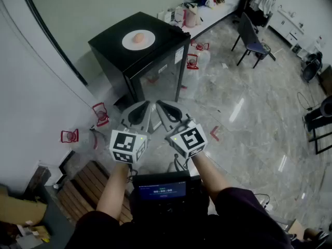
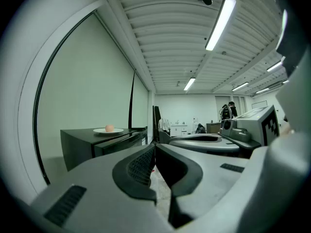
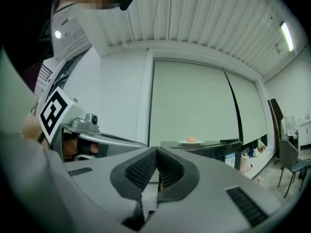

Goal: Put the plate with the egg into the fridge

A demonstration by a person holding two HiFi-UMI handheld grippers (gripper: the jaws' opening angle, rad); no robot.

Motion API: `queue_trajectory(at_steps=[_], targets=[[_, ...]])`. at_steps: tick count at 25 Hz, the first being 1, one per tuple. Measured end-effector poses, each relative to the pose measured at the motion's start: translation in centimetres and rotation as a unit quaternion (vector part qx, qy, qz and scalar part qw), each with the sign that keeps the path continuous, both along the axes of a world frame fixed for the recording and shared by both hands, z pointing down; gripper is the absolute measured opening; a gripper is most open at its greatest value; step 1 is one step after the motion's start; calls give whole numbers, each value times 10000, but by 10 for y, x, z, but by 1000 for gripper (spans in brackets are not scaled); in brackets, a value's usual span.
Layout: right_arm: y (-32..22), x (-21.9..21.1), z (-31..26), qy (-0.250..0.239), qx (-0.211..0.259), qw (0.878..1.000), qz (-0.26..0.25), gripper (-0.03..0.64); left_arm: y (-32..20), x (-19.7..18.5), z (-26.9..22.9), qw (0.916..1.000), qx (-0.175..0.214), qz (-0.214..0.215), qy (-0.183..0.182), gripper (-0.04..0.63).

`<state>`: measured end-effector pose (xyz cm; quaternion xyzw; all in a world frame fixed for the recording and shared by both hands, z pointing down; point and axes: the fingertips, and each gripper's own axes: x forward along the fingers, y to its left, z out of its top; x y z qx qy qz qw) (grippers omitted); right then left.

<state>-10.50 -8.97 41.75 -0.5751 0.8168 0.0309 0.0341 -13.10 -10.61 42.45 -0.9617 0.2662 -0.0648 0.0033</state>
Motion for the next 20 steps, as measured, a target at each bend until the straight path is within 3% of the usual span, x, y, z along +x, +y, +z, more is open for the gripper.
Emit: queue_trajectory(at_steps=[11, 20], targets=[[-1, 8, 0, 55, -29, 9999, -112, 8, -3, 8, 6, 9999, -14, -121, -88, 9], [-1, 24, 21, -349, -322, 9988, 145, 9, -5, 9, 19, 9996, -68, -165, -205, 9]])
